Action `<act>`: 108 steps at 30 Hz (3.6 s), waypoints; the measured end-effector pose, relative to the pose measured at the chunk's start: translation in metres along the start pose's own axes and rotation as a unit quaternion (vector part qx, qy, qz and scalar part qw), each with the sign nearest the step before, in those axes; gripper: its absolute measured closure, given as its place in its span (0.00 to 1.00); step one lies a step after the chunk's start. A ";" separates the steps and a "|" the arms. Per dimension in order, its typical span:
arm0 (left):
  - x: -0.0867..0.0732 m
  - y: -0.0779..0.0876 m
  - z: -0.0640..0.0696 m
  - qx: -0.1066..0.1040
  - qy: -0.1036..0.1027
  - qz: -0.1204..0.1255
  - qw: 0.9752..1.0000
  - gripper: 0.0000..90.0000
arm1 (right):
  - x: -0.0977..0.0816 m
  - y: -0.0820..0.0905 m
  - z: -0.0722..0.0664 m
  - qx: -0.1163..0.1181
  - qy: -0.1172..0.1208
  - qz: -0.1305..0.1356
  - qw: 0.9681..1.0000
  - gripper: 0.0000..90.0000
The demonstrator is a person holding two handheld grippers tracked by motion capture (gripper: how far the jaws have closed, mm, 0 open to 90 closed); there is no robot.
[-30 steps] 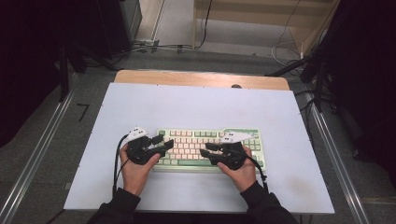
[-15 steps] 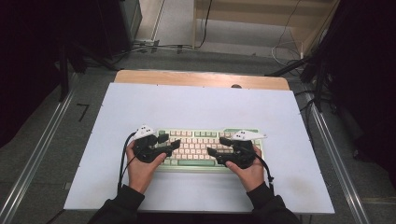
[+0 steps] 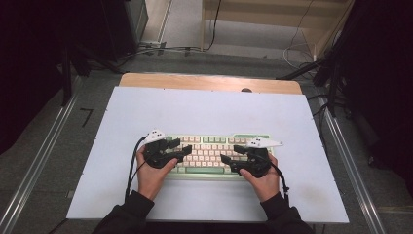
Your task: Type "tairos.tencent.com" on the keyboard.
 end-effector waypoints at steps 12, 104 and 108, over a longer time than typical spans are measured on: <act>-0.001 -0.004 0.011 -0.034 -0.008 -0.012 0.999 0.89 | -0.003 0.007 0.002 -0.006 -0.006 0.003 1.000 0.36; 0.014 0.006 -0.013 0.028 0.014 0.032 0.999 0.46 | -0.021 -0.002 -0.002 -0.010 0.030 -0.074 0.997 0.98; 0.014 0.005 -0.013 0.028 0.014 0.031 0.999 0.46 | -0.023 -0.002 -0.001 -0.010 0.029 -0.078 0.996 0.98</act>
Point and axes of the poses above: each handheld gripper's, and its own axes: y roughly backward along the jaws, x roughly out of its top, z roughly to its right, the point moved 9 cm from there along -y, roughly forward along the jaws, and after that the axes turned 15 degrees about x, right-handed, at the moved point
